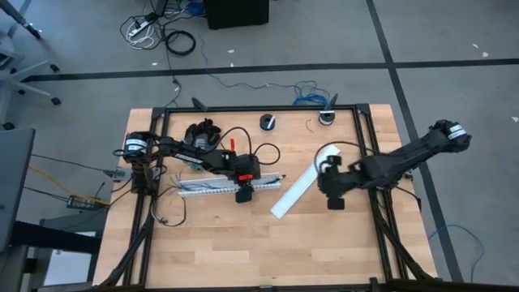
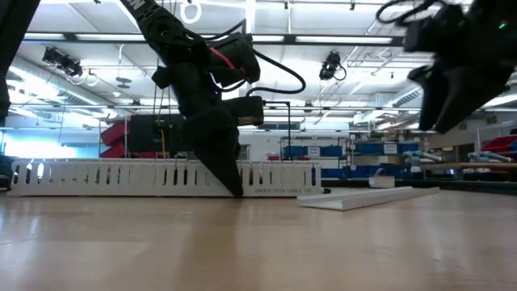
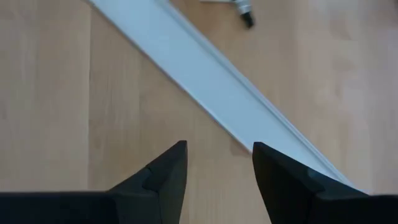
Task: Ziptie cables
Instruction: Close the white cable duct
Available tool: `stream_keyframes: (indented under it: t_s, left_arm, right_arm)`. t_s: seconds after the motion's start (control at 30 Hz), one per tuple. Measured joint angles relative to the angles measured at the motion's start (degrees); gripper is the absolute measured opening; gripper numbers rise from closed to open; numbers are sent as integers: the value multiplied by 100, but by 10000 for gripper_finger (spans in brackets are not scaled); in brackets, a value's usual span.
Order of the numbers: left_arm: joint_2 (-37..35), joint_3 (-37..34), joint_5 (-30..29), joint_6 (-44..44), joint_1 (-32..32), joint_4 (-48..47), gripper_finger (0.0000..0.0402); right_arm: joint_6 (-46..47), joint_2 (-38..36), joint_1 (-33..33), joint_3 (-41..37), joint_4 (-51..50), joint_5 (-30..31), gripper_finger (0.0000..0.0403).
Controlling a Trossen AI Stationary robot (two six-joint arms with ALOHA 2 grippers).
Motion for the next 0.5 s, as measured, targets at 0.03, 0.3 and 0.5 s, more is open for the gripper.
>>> stream_keyframes:
  t_s: [0.03,0.3,0.5]
  left_arm:
    - [0,-2,0,-6,0,15,243]
    - [0,-2,-67,-25,-4,78,243]
    - [2,-2,-85,-143,-4,142,243]
  right_arm:
    - [-251,158,-161,0,126,-163,174]
    - [-1652,1295,-619,0,672,-505,163]
    - [-2256,1911,-794,0,1089,-599,156]
